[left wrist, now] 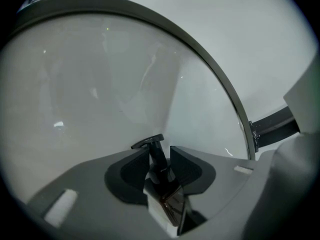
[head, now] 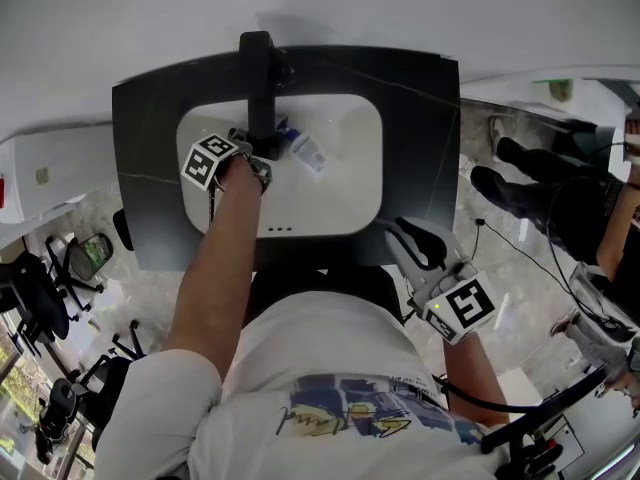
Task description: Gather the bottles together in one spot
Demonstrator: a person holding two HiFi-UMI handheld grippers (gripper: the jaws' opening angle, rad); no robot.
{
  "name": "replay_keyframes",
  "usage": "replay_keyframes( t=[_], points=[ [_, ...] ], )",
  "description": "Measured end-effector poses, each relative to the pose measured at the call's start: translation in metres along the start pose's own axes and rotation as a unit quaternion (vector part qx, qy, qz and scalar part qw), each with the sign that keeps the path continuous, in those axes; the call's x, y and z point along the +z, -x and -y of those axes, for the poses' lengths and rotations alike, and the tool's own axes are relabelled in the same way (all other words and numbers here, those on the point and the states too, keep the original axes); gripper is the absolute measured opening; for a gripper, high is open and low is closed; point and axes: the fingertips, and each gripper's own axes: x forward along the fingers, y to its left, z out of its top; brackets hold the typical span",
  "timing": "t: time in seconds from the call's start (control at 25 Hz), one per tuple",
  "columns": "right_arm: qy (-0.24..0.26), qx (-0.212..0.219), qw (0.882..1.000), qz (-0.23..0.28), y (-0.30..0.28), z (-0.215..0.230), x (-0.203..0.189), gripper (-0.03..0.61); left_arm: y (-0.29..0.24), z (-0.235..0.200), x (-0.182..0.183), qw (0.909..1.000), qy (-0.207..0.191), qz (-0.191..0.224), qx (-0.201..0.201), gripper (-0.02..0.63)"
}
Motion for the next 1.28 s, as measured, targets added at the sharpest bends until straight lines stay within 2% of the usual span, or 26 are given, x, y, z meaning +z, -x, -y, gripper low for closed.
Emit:
replay_keyframes(
  t=[0.2, 0.28, 0.56, 0.88, 0.96, 1.0, 1.12, 1.28],
  points=[
    [-0.003, 0.000, 1.000, -0.003, 0.001, 0.002, -0.003, 0.078, -0.007, 0.006, 0.002, 0.9996, -0.027, 0.000, -0.002, 0.129],
    [-0.004, -0.001, 1.000, -0.003, 0.002, 0.003, -0.004, 0.078, -0.008, 0.008, 0.002, 0.9994, -0.034, -0.003, -0.009, 0.095],
    [-0.003, -0.001, 1.000, -0.001, 0.002, 0.002, -0.003, 0.078, 0.001, 0.018, 0.002, 0.9958, -0.058, 0.004, -0.070, 0.068],
    [0.000, 0.002, 1.000, 0.000, -0.001, 0.000, 0.000, 0.078, 0.019, 0.040, -0.007, 0.9838, -0.129, 0.018, -0.123, 0.048],
    [0.001, 0.003, 1.000, 0.002, 0.000, -0.002, 0.002, 0.078, 0.026, 0.048, -0.006, 0.9782, -0.160, 0.029, -0.130, 0.039],
    [0.002, 0.004, 1.000, 0.002, 0.000, -0.002, 0.002, 0.078, 0.031, 0.053, -0.003, 0.9741, -0.178, 0.038, -0.134, -0.004],
    [0.004, 0.007, 1.000, 0.002, 0.000, -0.005, 0.001, 0.078, 0.038, 0.068, 0.006, 0.9620, -0.227, 0.053, -0.142, -0.003],
    [0.004, 0.009, 1.000, 0.002, 0.000, -0.010, -0.001, 0.078, 0.036, 0.061, 0.007, 0.9646, -0.230, 0.037, -0.123, -0.002]
  ],
)
